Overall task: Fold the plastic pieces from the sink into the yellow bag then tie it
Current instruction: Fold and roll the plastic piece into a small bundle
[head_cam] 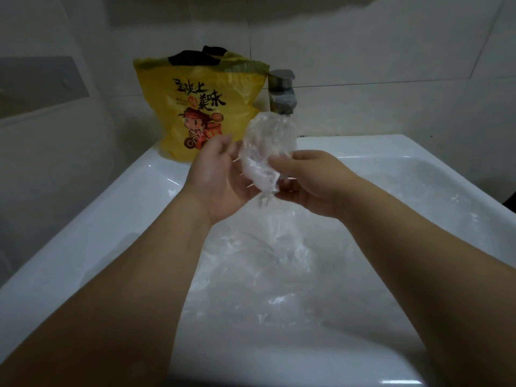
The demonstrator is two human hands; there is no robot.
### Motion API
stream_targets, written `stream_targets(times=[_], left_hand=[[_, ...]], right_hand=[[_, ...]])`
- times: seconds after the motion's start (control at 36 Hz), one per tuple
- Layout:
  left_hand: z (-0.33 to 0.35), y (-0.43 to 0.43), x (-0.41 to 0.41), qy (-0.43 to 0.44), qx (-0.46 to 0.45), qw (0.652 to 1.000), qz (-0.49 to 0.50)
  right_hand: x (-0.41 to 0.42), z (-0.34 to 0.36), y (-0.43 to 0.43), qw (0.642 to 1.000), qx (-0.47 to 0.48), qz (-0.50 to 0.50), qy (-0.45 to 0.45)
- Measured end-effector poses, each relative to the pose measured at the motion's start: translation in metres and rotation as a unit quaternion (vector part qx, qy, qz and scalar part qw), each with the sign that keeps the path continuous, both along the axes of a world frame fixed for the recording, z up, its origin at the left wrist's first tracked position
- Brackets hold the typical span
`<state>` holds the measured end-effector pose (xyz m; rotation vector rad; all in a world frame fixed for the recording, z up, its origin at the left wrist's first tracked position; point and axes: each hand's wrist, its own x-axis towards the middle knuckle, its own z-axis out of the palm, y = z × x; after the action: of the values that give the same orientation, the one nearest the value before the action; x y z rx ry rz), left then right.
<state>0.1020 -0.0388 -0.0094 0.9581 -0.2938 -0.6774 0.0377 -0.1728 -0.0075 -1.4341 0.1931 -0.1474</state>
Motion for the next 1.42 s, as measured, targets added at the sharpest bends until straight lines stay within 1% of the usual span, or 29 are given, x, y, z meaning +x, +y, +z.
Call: stream_targets(times=[0.06,0.14,0.19,0.25,0.36,0.42,0.47,0.58,0.64,0.69,0.75,0.81,0.89,0.92,0.97,1.0,1.06,1.14,1.19,1.22,1.33,1.39,1.42], left_hand=[[-0.003,-0.003,0.001,-0.006,0.002,1.0,0.02],[-0.006,-0.008,-0.003,-0.083,0.089,0.992,0.031],[-0.008,-0.01,-0.003,-0.078,0.122,0.989,0.024],[-0.007,-0.01,-0.006,-0.074,0.135,0.988,0.007],[-0.008,-0.011,-0.008,-0.1,0.157,0.983,-0.011],[-0.008,-0.011,-0.008,-0.088,0.144,0.986,0.01],[-0.006,-0.011,-0.005,-0.061,0.113,0.991,0.038],[0.0,-0.005,0.002,0.003,0.017,0.995,0.097],[0.002,-0.001,0.005,0.034,-0.016,0.992,0.122],[0.003,0.0,0.005,0.045,-0.03,0.99,0.132],[0.004,0.0,0.004,0.049,-0.04,0.989,0.134],[0.005,0.001,0.003,0.043,-0.052,0.988,0.136],[0.006,0.003,0.003,0.021,-0.065,0.989,0.133],[0.005,0.003,0.002,0.016,-0.062,0.989,0.135],[0.004,0.003,0.001,0.003,-0.052,0.99,0.132],[0.004,0.003,0.001,-0.004,-0.044,0.99,0.131],[0.003,0.003,0.002,-0.012,-0.03,0.991,0.132],[0.001,0.005,0.008,-0.007,-0.032,0.99,0.134],[0.001,0.007,0.011,0.007,-0.038,0.989,0.141],[0.001,0.008,0.012,0.015,-0.047,0.988,0.148],[0.004,0.012,0.013,0.028,-0.097,0.983,0.154],[0.004,0.015,0.013,0.022,-0.106,0.985,0.135],[0.005,0.017,0.012,0.019,-0.108,0.986,0.124]], right_hand=[[0.001,0.0,0.0,1.0,0.03,-0.005,-0.004],[0.002,-0.001,0.001,0.999,0.031,-0.038,-0.014],[0.002,-0.002,0.0,0.998,0.02,-0.059,-0.026],[0.003,-0.003,0.0,0.998,-0.001,-0.06,-0.035],[0.003,-0.006,0.0,0.995,-0.07,-0.065,-0.021],[0.003,-0.006,-0.001,0.993,-0.089,-0.083,-0.008],[0.003,-0.004,-0.004,0.99,-0.087,-0.114,0.006],[0.006,0.0,-0.014,0.983,0.008,-0.182,0.039],[0.007,0.0,-0.019,0.974,0.039,-0.204,0.09],[0.008,-0.002,-0.022,0.967,0.067,-0.207,0.131],[0.008,-0.004,-0.024,0.966,0.086,-0.197,0.146],[0.008,-0.005,-0.025,0.968,0.112,-0.177,0.142],[0.005,0.0,-0.026,0.968,0.191,-0.137,0.094],[0.004,0.003,-0.026,0.961,0.236,-0.126,0.065],[0.0,0.01,-0.024,0.938,0.33,-0.109,0.014],[-0.001,0.013,-0.023,0.927,0.361,-0.105,-0.005],[-0.003,0.017,-0.023,0.91,0.402,-0.097,-0.032],[-0.001,0.016,-0.024,0.894,0.437,-0.08,-0.057],[-0.001,0.015,-0.027,0.891,0.445,-0.06,-0.061],[-0.003,0.015,-0.028,0.899,0.432,-0.04,-0.06],[-0.017,0.021,-0.026,0.948,0.297,0.098,-0.05],[-0.02,0.021,-0.026,0.95,0.257,0.172,-0.035],[-0.021,0.021,-0.025,0.947,0.254,0.195,-0.025]])
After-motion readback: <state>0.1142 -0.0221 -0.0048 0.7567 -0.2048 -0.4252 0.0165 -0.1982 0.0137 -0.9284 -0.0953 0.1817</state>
